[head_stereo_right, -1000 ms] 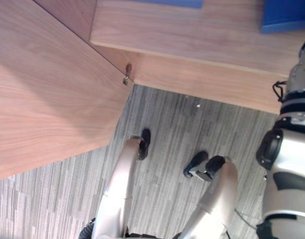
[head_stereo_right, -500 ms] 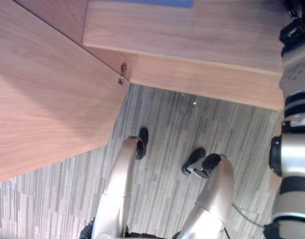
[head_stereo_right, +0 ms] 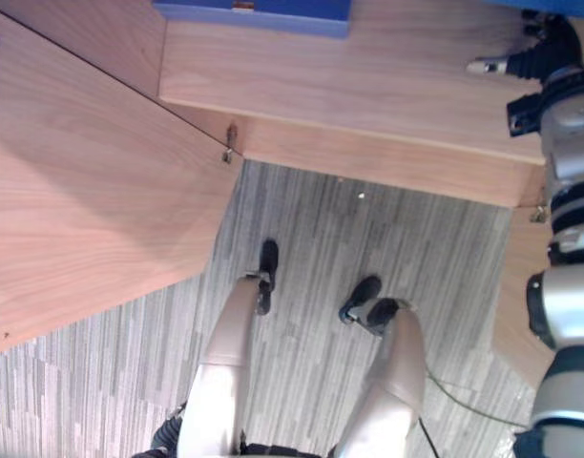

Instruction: Walk over to the cabinet, pick up the folder, carry it to the office cabinet, place the folder inside the office cabinet, then close the office cabinet door

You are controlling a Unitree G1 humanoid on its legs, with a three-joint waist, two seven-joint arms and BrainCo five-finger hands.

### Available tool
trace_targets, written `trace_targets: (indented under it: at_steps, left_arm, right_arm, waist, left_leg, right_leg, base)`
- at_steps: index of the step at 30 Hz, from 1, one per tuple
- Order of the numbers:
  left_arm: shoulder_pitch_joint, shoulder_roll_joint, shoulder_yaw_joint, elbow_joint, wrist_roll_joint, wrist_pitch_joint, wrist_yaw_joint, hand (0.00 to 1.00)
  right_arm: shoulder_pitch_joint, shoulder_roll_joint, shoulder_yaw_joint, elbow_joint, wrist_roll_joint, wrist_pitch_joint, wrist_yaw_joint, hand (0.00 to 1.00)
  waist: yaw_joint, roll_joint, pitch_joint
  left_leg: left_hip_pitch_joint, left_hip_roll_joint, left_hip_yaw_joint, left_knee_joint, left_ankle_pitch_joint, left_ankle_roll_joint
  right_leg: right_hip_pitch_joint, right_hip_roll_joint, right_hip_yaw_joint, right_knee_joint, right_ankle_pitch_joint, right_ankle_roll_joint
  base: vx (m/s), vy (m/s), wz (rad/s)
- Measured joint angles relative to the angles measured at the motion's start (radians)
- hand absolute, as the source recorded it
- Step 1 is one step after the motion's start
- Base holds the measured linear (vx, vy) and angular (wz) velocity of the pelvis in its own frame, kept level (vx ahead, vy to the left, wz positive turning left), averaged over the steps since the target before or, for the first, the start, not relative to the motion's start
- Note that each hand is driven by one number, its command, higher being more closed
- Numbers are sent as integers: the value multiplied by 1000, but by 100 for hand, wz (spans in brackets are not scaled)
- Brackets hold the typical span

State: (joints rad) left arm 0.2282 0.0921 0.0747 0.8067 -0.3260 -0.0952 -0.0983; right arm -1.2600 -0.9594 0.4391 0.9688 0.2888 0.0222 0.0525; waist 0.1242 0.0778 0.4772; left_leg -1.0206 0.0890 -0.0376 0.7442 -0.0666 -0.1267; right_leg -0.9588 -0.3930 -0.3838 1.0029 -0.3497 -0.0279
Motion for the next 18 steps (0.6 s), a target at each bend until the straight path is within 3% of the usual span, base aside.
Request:
trace_targets:
  at_steps: [8, 18]
  left_arm:
    - [0, -2, 67, -1, 0, 0, -19, 0]
    - [0, 10, 87, 3, 24, -1, -30, 0]
  right_arm:
    - [26, 27, 26, 9, -35, 35, 25, 0]
    - [95, 99, 25, 18, -54, 36, 44, 0]
  waist:
    - [-28, -33, 4]
    - [-48, -60, -14]
  left_leg:
    - [247, 7, 50, -307, 110, 8]
    - [456, 11, 62, -542, 202, -5]
  right_leg:
    - [188, 47, -27, -238, 94, 11]
    - [335, 77, -56, -343, 113, 17]
  base:
    - [91, 64, -8]
    - [79, 7, -1]
